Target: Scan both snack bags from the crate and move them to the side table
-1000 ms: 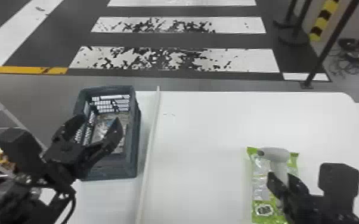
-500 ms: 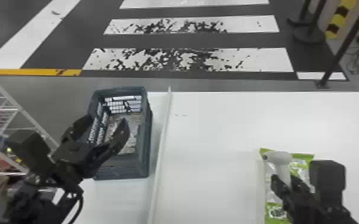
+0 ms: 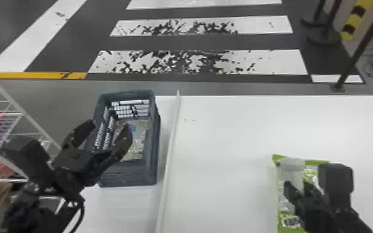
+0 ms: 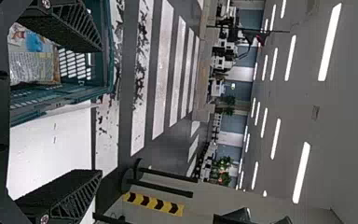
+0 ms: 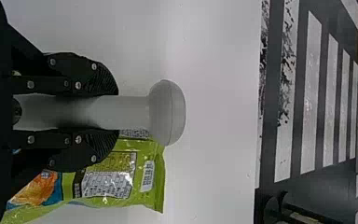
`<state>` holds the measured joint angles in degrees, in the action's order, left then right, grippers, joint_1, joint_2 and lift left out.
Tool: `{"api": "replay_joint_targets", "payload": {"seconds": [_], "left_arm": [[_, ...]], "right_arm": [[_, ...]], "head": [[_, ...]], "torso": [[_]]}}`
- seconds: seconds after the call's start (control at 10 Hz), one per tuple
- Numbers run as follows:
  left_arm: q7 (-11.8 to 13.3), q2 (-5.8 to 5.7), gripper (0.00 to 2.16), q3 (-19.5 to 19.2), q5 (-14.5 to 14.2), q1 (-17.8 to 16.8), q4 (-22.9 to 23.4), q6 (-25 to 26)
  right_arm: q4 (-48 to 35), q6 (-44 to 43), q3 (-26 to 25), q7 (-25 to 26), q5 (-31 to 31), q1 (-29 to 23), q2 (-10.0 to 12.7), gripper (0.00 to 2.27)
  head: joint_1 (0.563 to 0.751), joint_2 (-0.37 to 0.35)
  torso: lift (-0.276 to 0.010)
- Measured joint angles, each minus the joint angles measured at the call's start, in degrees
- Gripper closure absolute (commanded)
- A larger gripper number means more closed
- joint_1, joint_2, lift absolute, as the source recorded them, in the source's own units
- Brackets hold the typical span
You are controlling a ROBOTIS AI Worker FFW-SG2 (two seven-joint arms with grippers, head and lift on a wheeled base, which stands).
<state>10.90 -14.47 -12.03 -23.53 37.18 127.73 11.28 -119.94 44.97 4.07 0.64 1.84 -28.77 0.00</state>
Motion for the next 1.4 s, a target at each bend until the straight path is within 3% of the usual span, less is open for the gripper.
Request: {"api": "replay_joint_targets", "payload": {"seconds": [0.6, 1.0, 1.2, 1.4], "left_arm": [[0.0, 0.14, 0.07, 0.0, 0.0, -0.1, -0.2, -0.2], [0.0, 0.20, 0.07, 0.0, 0.0, -0.1, 0.0, -0.2], [0.2, 0.32, 0.07, 0.1, -0.1, -0.1, 0.4, -0.2], [0.3, 0.41, 0.07, 0.2, -0.1, 0.0, 0.8, -0.2]], "right_arm": [[2.6, 1.1, -0.6, 0.0, 0.4, 1.8, 0.0, 2.24], [-4.2, -0.8, -2.5, -0.1, -1.1, -2.0, 0.0, 2.24], [-6.5, -1.0, -8.5, -1.2, -4.0, -2.7, 0.0, 2.24], [-3.2, -1.3, -17.9, -6.0, -7.4, -0.5, 0.0, 2.24]], "head": [[0.695, 0.117], [0.695, 0.100], [0.695, 0.050], [0.695, -0.047]], "torso": [[-0.029], [-0.029], [-0.029], [-0.029]]}}
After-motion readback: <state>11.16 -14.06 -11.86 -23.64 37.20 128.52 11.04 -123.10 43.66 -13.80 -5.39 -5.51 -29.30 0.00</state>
